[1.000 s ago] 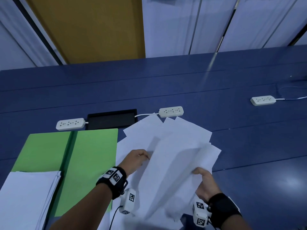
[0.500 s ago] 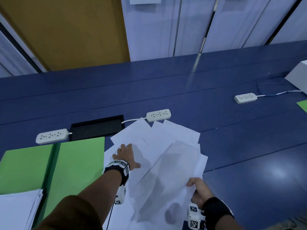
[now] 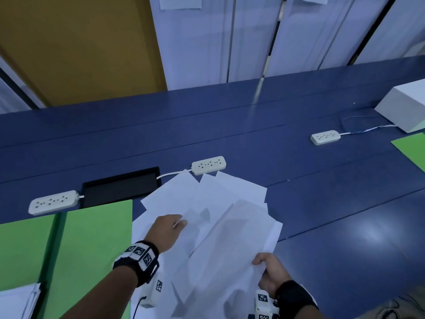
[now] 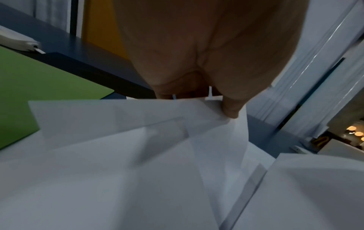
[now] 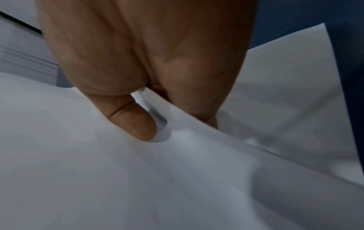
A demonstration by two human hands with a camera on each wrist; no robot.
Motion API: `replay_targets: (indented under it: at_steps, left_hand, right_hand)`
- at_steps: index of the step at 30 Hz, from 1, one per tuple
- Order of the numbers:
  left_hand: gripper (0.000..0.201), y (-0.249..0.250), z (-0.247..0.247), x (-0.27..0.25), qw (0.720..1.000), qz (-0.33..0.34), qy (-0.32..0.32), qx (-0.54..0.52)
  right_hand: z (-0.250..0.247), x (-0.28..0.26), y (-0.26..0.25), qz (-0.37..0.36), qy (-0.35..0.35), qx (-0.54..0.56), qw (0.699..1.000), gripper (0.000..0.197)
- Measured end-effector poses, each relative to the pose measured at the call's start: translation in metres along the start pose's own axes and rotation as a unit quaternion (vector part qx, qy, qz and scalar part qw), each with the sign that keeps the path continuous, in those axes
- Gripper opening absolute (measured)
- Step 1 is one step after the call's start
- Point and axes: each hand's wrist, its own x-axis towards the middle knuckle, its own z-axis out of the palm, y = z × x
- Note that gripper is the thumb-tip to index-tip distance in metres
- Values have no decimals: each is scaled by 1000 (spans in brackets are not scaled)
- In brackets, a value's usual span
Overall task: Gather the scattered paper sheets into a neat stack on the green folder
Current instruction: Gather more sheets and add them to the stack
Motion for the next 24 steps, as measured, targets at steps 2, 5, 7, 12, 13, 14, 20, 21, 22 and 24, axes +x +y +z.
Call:
replay_targets:
  at_steps: [2,5,7,12,13,14,20,21,22,24]
  left_hand:
    - [49,6,-6,-11,999,36,2,-12]
    - [50,17,-23,-24,994,70,31,-76]
    - [49,29,-36,-32,988,80,50,-120]
    - [39,69,-63,-55,973,145,80,-163]
    - [41,76,-69,-59,968,151,99,-176]
    - [44,82,-74,-62,962,152,121,-192]
    - [23,75,-96,-68,899,70,214,-375]
    - [15,71,-93,-70,878,40,230,-418]
    - [23,65,-88,-74,862,0,250,-441]
    - [50,43,-68,-82,849,-90,277,-441]
  right_hand:
    - [0,-1,0,0,9,-2,1000,69]
    - [1,-2,-1,-4,10,-6,1000,68]
    - [-1,-2,-1,-7,7,-12,1000,68]
    - [0,-7,-1,-14,-4,-22,1000,59]
    - [1,-8,-2,-16,-5,-22,1000,55]
    - [2,-10,-2,-17,-4,-22,1000,51]
    - [6,-14,-1,-17,-7,-16,1000,49]
    - [6,-13,-1,-18,-9,-12,1000,51]
    - [8,-14,-2,-18,-9,-9,1000,54]
    - [10,-14,-5,-19,-23,1,1000,57]
